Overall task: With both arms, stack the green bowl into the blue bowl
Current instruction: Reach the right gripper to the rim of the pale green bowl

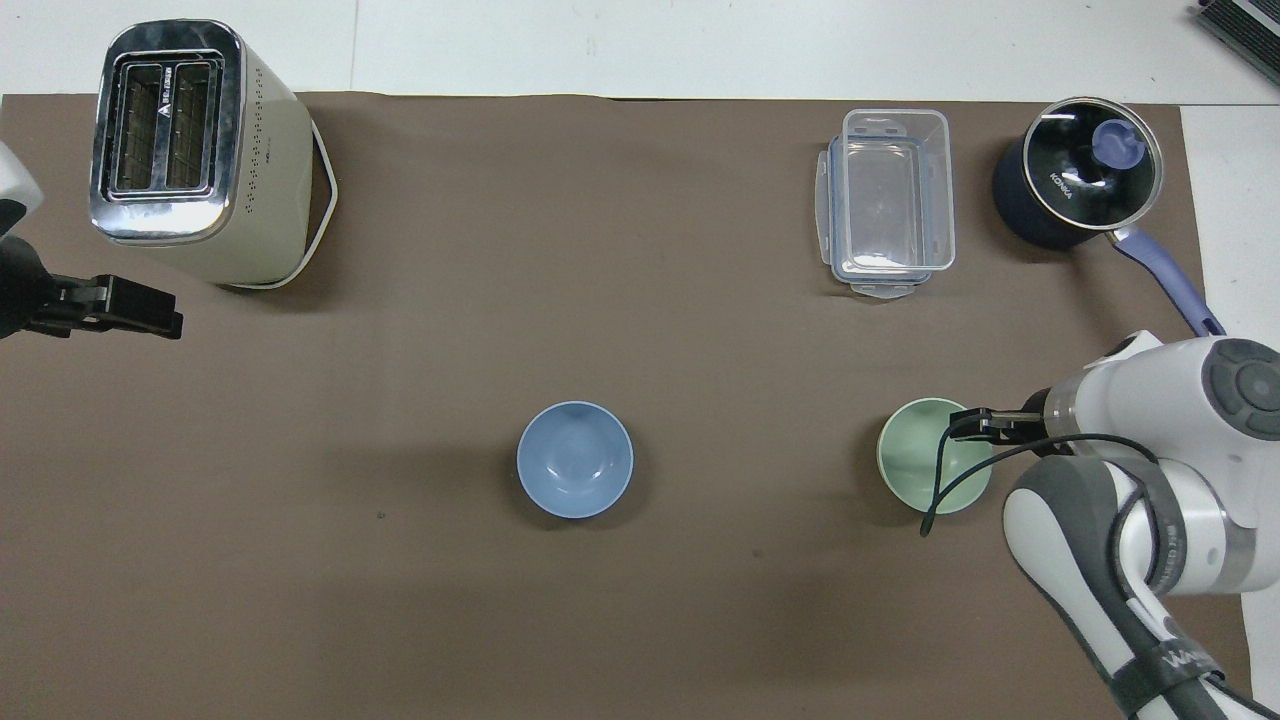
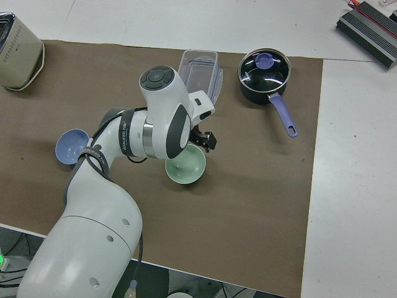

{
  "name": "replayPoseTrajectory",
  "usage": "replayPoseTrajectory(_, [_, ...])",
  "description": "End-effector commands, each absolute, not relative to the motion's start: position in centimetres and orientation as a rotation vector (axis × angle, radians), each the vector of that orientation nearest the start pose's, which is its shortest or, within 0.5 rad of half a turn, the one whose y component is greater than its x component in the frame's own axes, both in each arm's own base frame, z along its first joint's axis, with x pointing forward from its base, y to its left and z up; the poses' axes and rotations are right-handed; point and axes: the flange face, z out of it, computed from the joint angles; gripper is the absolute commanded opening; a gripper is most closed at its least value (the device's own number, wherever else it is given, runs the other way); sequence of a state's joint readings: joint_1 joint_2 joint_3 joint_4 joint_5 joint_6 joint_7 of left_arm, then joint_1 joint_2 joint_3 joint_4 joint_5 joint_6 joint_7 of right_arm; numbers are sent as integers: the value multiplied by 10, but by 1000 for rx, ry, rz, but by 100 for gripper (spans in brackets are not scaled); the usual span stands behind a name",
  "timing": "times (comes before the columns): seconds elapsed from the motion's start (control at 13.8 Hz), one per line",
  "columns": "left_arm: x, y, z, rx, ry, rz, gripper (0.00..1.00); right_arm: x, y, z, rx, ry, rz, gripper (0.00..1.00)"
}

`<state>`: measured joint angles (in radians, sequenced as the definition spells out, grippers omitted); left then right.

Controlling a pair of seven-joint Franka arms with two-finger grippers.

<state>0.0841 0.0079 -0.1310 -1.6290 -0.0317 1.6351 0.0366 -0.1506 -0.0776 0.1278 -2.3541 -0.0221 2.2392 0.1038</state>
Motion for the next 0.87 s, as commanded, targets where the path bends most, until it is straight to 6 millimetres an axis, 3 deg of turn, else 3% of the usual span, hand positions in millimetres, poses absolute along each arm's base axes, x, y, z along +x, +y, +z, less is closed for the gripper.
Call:
replayPoseTrajectory(0.0, [558, -26, 604, -3152, 135, 14, 100, 472, -17, 336, -3149, 141, 20, 100])
replayPoseTrajectory(0.29, [558, -27, 604, -3151, 137, 14, 100, 470, -18, 324, -3132, 152, 42, 100])
replayPoseTrajectory(0.36, [558, -26, 604, -3152, 135, 14, 100, 470, -18, 324, -3131, 152, 44, 92])
replayPoseTrajectory(0.58, [558, -27, 604, -3151, 137, 14, 100, 470, -17, 322, -3131, 150, 54, 61])
replayPoseTrajectory(0.72, [558, -27, 604, -3151, 137, 14, 100, 469, -17, 322, -3131, 152, 58, 32])
replayPoseTrajectory(0.8, [558, -27, 604, -3151, 137, 14, 100, 469, -17, 323, -3131, 152, 61, 13])
